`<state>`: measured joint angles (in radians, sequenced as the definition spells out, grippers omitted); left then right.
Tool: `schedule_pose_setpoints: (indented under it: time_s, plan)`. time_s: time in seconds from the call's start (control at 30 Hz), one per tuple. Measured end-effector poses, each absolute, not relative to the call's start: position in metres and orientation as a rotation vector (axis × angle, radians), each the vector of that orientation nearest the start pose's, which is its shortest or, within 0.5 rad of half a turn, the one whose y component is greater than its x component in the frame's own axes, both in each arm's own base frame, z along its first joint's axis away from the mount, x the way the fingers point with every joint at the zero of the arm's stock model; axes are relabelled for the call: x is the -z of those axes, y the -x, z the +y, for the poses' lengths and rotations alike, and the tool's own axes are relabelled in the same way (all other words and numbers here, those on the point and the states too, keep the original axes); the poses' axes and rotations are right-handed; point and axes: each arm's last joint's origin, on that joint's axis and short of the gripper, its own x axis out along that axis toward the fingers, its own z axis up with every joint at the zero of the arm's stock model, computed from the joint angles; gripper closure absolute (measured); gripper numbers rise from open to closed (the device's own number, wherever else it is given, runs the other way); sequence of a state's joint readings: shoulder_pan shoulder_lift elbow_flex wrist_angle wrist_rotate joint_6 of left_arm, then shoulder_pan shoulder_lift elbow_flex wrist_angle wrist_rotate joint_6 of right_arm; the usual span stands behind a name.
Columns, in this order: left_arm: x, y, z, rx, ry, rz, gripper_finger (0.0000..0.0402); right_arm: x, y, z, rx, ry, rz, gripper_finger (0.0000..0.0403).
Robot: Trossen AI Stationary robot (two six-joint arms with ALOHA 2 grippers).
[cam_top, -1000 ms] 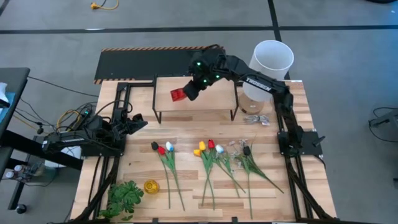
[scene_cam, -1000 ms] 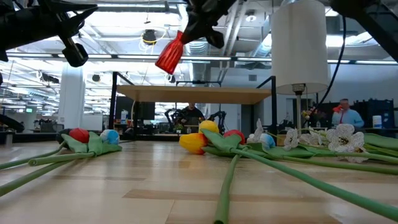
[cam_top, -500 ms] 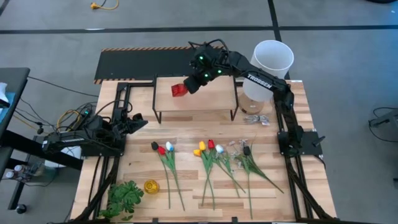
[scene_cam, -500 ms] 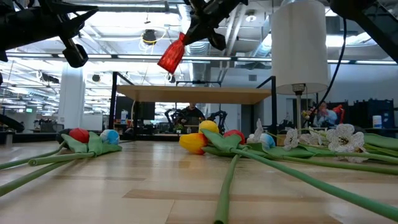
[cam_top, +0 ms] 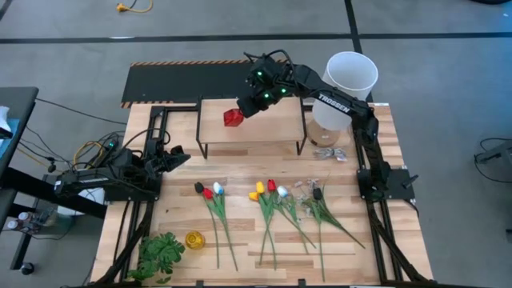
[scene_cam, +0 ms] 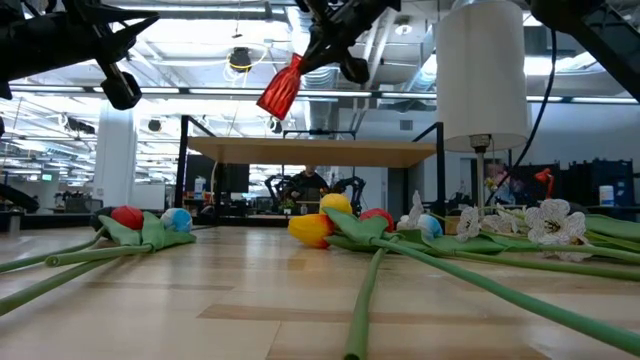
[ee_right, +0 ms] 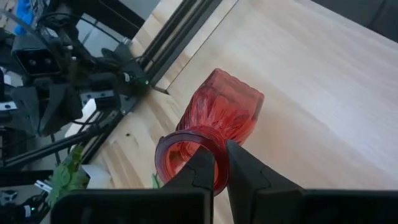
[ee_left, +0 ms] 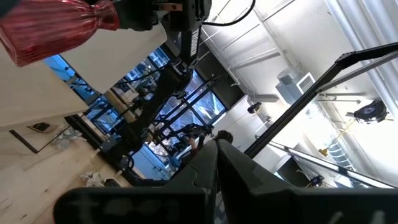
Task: Pick and place flowers into a vace then onto a shelf
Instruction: Put the red flower vase on the shelf
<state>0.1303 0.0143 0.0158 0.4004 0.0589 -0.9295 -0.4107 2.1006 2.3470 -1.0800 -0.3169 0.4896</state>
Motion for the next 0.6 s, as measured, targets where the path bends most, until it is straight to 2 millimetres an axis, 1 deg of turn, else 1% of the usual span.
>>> schedule_pose_setpoints:
  time_s: [0.07,0.13,0.27,0.43,0.6]
  plan:
    - [-0.205,-0.089,0.01,0.12,0.878,-0.402,0.0401,-0.378,-0.407,-0.167,0.284,-0.764,0.766,0.0386]
    - [-0.205,-0.089,0.01,0.121,0.878,-0.402,0.0401,-0.373,-0.411,-0.166,0.278,-0.765,0.774,0.0384]
    - [-0.205,-0.089,0.01,0.12,0.872,-0.403,0.0401,-0.363,-0.418,-0.164,0.258,-0.773,0.807,0.0393]
    - [-0.206,-0.089,0.01,0.12,0.871,-0.403,0.0401,-0.358,-0.423,-0.165,0.24,-0.774,0.801,0.039]
    - [-0.205,-0.089,0.01,0.121,0.87,-0.401,0.0401,-0.357,-0.424,-0.165,0.251,-0.777,0.802,0.0379]
